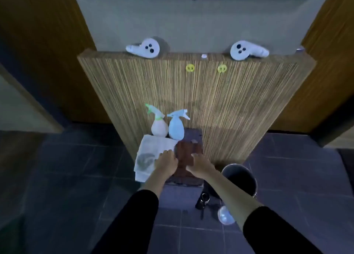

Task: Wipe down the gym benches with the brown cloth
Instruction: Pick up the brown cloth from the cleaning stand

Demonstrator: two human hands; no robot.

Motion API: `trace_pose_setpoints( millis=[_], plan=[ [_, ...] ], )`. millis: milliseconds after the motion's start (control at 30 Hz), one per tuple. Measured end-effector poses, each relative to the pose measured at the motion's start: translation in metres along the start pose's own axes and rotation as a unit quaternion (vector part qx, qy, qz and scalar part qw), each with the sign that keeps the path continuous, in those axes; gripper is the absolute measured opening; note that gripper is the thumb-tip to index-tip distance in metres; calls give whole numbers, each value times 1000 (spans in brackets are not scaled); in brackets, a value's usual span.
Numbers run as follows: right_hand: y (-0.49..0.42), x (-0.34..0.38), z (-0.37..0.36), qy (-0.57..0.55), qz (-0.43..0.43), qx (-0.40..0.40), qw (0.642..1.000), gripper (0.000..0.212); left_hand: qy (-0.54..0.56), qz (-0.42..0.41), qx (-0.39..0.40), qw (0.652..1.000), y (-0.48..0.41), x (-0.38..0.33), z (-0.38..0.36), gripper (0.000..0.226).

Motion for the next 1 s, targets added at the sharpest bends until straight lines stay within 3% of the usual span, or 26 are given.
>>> trace_pose_setpoints(
  millis=[167, 433, 667, 1000],
  plan=[
    [-21, -8, -42, 19, -27, -26, 999, 70, -11, 12, -17, 1000, -12, 24, -47, 33],
    [-76, -20, -97, 26, -8, -109, 994, 82, -27, -36, -136, 990, -58, 60, -111, 39],
    [-110, -21, -117, 62, -12, -137, 989, 92, -56, -29, -198, 978, -90, 66, -132, 44],
    [-121, -19, -110, 85, -47, -145, 985, 82, -22, -23, -226, 974, -98, 64, -137, 42]
  ],
)
Point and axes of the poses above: each hand's wrist, its own y-axis away from the middle knuckle, its own z-axis out of the back of the hand, x = y × z, the point moved 1 cm from there along -y, towards the middle knuckle, and after that the axes turned 4 degrees about z, right-handed, at the moved point
